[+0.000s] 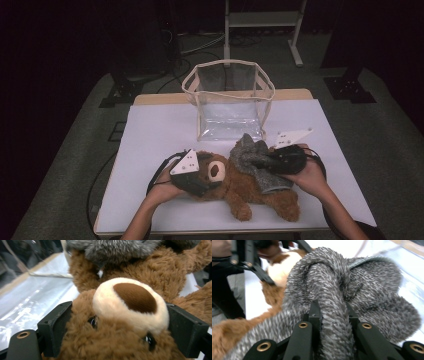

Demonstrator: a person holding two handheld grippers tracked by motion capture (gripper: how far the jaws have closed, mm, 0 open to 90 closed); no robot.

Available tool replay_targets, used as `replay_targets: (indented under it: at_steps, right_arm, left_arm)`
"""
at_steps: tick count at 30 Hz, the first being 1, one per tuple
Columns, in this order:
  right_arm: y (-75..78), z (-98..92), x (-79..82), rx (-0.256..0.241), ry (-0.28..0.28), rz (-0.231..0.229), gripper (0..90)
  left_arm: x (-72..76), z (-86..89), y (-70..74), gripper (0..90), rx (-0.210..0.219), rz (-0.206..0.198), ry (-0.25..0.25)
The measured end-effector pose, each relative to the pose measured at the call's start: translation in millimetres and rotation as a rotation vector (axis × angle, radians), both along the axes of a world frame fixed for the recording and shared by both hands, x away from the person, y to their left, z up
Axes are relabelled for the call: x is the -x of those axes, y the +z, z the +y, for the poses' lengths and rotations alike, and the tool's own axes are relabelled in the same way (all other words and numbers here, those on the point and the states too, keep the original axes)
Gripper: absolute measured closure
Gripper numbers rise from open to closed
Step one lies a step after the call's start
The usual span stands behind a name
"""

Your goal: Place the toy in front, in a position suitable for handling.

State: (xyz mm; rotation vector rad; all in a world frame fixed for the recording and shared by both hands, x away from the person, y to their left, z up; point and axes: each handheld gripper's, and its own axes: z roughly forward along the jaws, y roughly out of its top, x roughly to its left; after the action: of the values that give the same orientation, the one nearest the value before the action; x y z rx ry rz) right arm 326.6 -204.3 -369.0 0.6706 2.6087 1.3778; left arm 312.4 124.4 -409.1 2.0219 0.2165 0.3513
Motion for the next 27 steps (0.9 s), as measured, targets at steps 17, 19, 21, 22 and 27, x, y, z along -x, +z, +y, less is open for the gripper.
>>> replay_targets:
  at_steps: [17, 19, 21, 22, 27]
  right_arm:
    - [-9.0, -10.8, -11.6, 0.01, -0.141, -0.007, 74.7]
    - [-16.0, -26.2, -15.1, 0.045, -0.219, -0.008, 74.7]
    - [-21.6, -38.0, -17.5, 0.041, -0.266, 0.02, 74.8]
    - [-22.6, -41.3, -17.5, 0.023, -0.27, 0.033, 74.8]
    - [-11.4, -27.6, -10.6, -0.076, -0.182, 0.043, 75.1]
  left_arm:
    - [-2.2, -1.6, -5.2, 17.9, 0.007, 0.062, 0.033]
    - [-1.9, -2.0, -5.0, 17.9, 0.01, 0.067, 0.039]
    - [-2.1, -2.1, -5.6, 17.8, 0.015, 0.065, 0.039]
    - [-2.1, -2.2, -5.7, 17.9, 0.017, 0.07, 0.043]
    - [-1.2, -3.3, -3.8, 17.9, 0.003, 0.053, 0.04]
